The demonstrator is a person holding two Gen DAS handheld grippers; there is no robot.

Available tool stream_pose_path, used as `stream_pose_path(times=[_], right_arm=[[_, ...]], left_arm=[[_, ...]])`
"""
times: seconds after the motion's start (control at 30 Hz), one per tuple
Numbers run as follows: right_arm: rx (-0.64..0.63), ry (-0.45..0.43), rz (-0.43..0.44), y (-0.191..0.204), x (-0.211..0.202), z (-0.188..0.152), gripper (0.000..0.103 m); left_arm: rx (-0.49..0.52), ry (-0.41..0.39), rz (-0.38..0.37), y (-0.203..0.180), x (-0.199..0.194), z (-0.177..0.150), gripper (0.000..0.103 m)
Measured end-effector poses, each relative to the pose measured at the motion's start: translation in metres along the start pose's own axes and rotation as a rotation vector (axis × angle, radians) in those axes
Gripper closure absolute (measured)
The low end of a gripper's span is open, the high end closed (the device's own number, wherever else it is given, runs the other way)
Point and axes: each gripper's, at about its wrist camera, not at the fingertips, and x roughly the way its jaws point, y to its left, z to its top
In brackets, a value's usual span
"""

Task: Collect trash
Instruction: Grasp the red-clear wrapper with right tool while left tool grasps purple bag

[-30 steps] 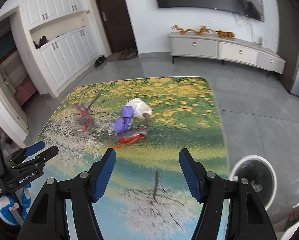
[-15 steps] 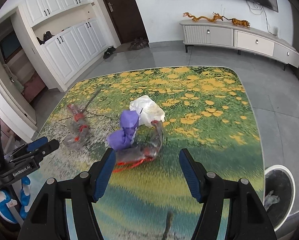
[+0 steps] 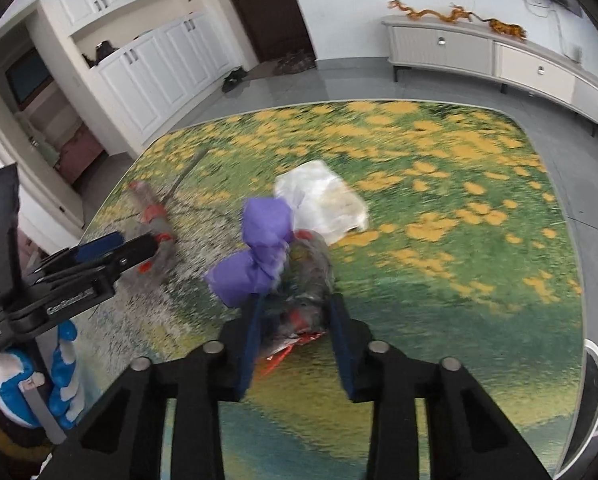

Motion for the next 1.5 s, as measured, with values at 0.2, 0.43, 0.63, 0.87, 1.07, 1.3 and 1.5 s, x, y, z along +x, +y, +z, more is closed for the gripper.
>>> stream_pose_path(times=[0.2, 0.43, 0.63, 0.87, 1.07, 1.3, 1.5], right_arm=[[-0.015, -0.003, 0.029, 0.011, -0.007, -0.007, 0.082], [-0.016, -0.03, 0.039, 0.021, -0.026, -0.016, 0.082], [-0.019, -0.084, 0.041, 0.026, -0.062, -0.028, 0.082], [-0.017, -0.141, 0.031, 0.024, -0.1, -0.044, 0.082], [0.036, -0.173, 0.013, 0.001, -0.115, -0.051, 0.082], [0.104, -0.188, -0.017, -0.034, -0.127, -0.062, 0.082], [0.153, -0.217, -0.031, -0.06, -0.142, -0.073, 0.082]], left_arm=[[-0.019, -0.007, -0.045, 0.01, -0.008, -0.006, 0.098], [-0.033, -0.043, -0.09, 0.026, -0.044, -0.019, 0.101], [-0.013, -0.101, -0.106, 0.028, -0.091, -0.032, 0.101], [-0.07, -0.088, -0.157, 0.028, -0.098, -0.026, 0.099], [0.019, -0.05, -0.239, -0.021, -0.074, -0.005, 0.084], [0.086, -0.002, -0.21, -0.072, -0.024, 0.01, 0.045], [0.081, 0.07, -0.142, -0.081, 0.011, 0.008, 0.065]])
